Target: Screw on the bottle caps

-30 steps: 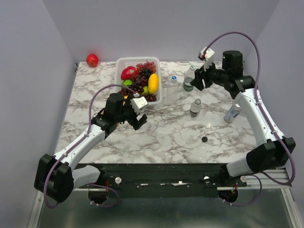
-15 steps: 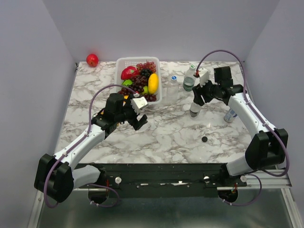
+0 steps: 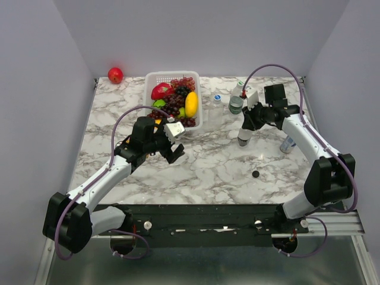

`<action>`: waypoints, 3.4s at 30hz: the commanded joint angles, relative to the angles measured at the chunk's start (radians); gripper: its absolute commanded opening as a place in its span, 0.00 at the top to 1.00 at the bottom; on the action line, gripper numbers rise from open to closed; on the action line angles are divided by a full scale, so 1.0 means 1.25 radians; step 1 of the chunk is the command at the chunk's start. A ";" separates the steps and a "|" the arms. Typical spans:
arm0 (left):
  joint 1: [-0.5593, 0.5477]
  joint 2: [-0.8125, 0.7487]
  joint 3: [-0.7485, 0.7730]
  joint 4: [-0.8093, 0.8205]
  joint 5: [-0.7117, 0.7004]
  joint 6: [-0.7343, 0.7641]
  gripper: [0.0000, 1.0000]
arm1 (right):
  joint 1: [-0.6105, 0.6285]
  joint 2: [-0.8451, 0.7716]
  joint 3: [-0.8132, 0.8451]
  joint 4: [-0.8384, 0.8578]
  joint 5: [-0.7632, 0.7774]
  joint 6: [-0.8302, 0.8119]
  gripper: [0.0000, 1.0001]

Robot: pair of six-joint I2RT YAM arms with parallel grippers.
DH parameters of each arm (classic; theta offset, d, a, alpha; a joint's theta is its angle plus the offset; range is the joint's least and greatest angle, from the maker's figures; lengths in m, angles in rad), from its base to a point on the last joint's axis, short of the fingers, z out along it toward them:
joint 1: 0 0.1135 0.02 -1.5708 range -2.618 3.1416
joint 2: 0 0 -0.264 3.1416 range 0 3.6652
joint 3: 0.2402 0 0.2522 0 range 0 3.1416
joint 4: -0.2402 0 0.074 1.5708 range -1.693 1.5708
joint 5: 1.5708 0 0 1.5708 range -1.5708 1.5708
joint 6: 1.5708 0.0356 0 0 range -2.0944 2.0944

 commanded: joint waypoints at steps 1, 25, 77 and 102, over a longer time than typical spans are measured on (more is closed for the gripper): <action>0.001 -0.006 -0.001 0.013 0.041 0.008 0.01 | 0.002 -0.021 0.015 -0.056 -0.057 -0.008 0.87; -0.215 0.194 0.137 0.270 0.186 -0.209 0.01 | 0.130 -0.180 0.073 0.010 -0.484 0.170 0.96; -0.179 0.063 -0.002 0.032 0.171 0.099 1.00 | -0.011 -0.389 -0.329 -0.219 -0.218 -0.491 0.36; -0.174 0.021 -0.048 0.065 0.129 0.053 1.00 | -0.011 -0.220 -0.485 -0.020 0.006 -0.527 0.39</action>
